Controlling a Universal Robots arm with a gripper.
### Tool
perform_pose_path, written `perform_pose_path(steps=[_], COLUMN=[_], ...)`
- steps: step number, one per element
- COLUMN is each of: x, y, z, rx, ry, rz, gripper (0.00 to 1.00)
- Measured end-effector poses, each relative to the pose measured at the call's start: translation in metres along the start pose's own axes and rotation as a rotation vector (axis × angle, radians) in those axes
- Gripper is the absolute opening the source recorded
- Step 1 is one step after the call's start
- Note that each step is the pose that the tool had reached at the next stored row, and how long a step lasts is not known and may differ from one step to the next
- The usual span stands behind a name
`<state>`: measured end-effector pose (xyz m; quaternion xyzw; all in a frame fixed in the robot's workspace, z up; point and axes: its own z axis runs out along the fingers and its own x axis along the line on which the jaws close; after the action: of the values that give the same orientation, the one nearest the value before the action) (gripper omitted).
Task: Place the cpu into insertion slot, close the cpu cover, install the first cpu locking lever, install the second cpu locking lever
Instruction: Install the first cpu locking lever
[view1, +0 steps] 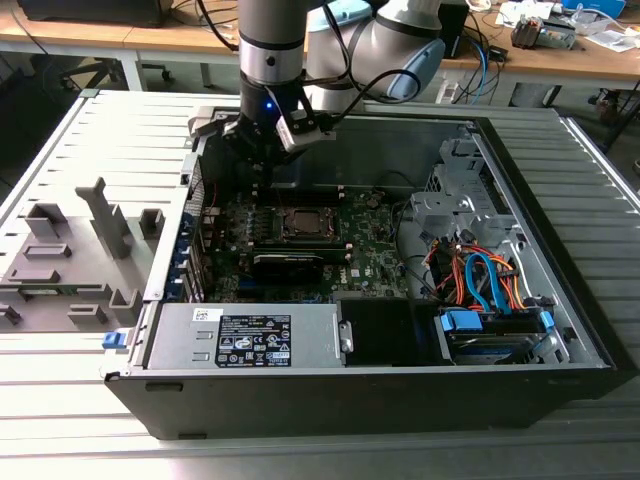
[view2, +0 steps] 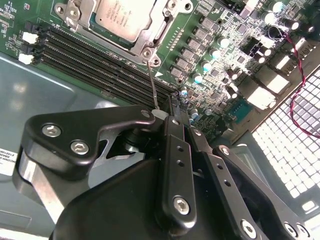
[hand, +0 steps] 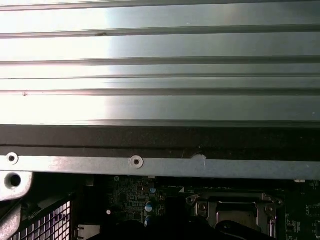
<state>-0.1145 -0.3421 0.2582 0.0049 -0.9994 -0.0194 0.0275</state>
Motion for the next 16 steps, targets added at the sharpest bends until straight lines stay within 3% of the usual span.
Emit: perform_pose_path(steps=[16], x=[-0.0012], y=[0.0018], z=[0.002], rx=[0.0022], ry=[0.0], rz=[-0.001], gripper=[0.11])
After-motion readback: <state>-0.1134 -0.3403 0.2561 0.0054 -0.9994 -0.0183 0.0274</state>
